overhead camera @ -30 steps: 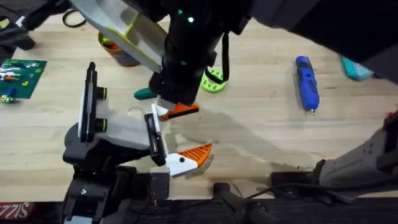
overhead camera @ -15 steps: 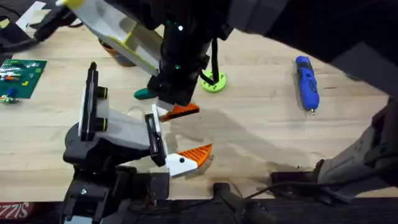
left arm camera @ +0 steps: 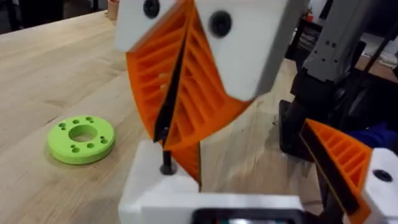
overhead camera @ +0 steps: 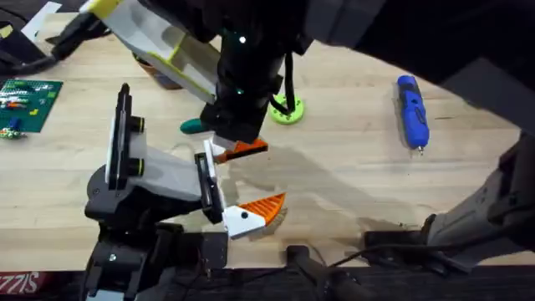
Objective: Pick up the gripper from the table and insert it into the empty holder that is missing its gripper. Then pick up a screw, insert it into the mounting hole, and use the screwdriver to tighten it. Finally, clean up the table by picking up the vegetable and placing it into the bucket.
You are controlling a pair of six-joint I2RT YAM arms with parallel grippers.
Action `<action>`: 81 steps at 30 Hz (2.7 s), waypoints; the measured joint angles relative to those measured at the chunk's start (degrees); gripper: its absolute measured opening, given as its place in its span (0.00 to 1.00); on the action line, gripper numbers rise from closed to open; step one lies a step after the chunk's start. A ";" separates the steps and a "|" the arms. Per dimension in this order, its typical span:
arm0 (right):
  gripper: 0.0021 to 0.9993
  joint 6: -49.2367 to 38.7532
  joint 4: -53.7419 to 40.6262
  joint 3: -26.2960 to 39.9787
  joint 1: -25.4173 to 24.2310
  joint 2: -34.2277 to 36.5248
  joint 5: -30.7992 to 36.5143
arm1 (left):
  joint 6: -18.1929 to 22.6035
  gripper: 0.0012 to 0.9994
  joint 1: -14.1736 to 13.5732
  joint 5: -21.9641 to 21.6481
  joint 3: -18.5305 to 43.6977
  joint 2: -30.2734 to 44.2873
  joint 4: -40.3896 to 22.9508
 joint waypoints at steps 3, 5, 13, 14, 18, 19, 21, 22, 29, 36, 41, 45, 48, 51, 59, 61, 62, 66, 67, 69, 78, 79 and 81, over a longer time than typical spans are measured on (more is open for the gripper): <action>0.00 0.01 -0.10 0.00 0.00 0.00 0.02 | 0.01 0.99 0.00 -0.01 0.00 0.00 0.01; 0.00 0.02 -0.12 0.00 0.00 0.00 0.02 | 0.01 0.99 0.00 0.00 0.00 -0.01 0.01; 0.00 0.00 -0.12 0.00 0.00 0.00 0.02 | 0.01 0.99 0.00 -0.01 0.00 0.00 0.00; 0.00 0.01 -0.12 0.00 0.00 0.00 0.02 | 0.01 0.99 0.00 -0.01 0.00 0.00 0.00; 0.00 0.01 -0.12 0.00 0.00 0.00 0.02 | 0.01 0.99 0.00 0.00 0.00 0.00 0.01; 0.00 0.01 -0.12 0.00 0.00 0.00 0.02 | 0.01 0.99 0.00 0.00 0.00 0.00 0.02; 0.00 0.00 -0.12 0.00 0.00 0.00 0.02 | 0.01 0.99 0.00 -0.01 0.00 0.00 0.01; 0.00 0.01 -0.12 0.00 0.00 0.00 0.02 | 0.01 0.99 0.00 0.00 0.00 0.00 0.00; 0.00 0.02 -0.12 0.00 0.00 -0.01 0.02 | 0.01 0.99 0.00 0.00 0.00 0.00 0.01; 0.00 0.19 -0.14 0.01 0.00 -0.02 0.02 | 0.01 0.99 0.00 -0.01 0.00 -0.01 0.02; 0.00 0.28 -0.23 0.13 0.00 -0.02 0.06 | 0.05 0.99 0.00 0.00 0.00 0.00 0.02; 0.00 0.28 -0.37 0.26 0.00 -0.02 0.26 | 0.05 0.99 0.00 0.00 0.00 0.00 0.02; 0.00 0.28 -0.75 0.59 0.00 -0.02 0.28 | 0.05 0.99 0.00 0.00 0.00 0.00 0.02; 0.00 0.30 -0.92 1.09 0.00 -0.02 0.39 | 0.05 0.99 0.00 0.00 0.00 0.00 0.02; 0.00 0.28 -1.19 1.33 0.00 -0.07 0.44 | 0.05 0.99 0.00 0.00 0.00 0.00 0.02; 0.00 0.28 -1.20 1.33 0.00 -0.07 0.44 | 0.05 0.99 0.00 0.00 0.00 0.00 0.02; 0.00 0.28 -1.20 1.33 0.00 -0.07 0.44 | 0.05 0.99 0.00 0.00 0.00 0.00 0.02; 0.00 0.29 -1.21 1.33 0.00 -0.07 0.44 | 0.05 0.99 0.00 0.00 0.00 0.00 0.02; 0.00 0.30 -1.20 1.33 0.00 -0.07 0.44 | 0.05 0.99 0.00 0.00 0.00 0.00 0.02; 0.00 0.28 -1.21 1.33 0.00 -0.07 0.44 | 0.05 0.99 0.00 0.00 0.00 0.00 0.02; 0.00 0.30 -2.07 1.33 0.02 0.03 0.45 | 0.05 0.99 0.00 0.00 0.00 0.00 0.02; 0.00 0.28 -2.16 1.33 0.01 0.05 0.44 | 0.05 0.99 0.00 0.00 0.00 0.00 0.02; 0.00 0.29 -2.31 1.34 0.00 0.14 0.44 | 0.05 0.99 0.00 0.00 0.00 0.00 0.02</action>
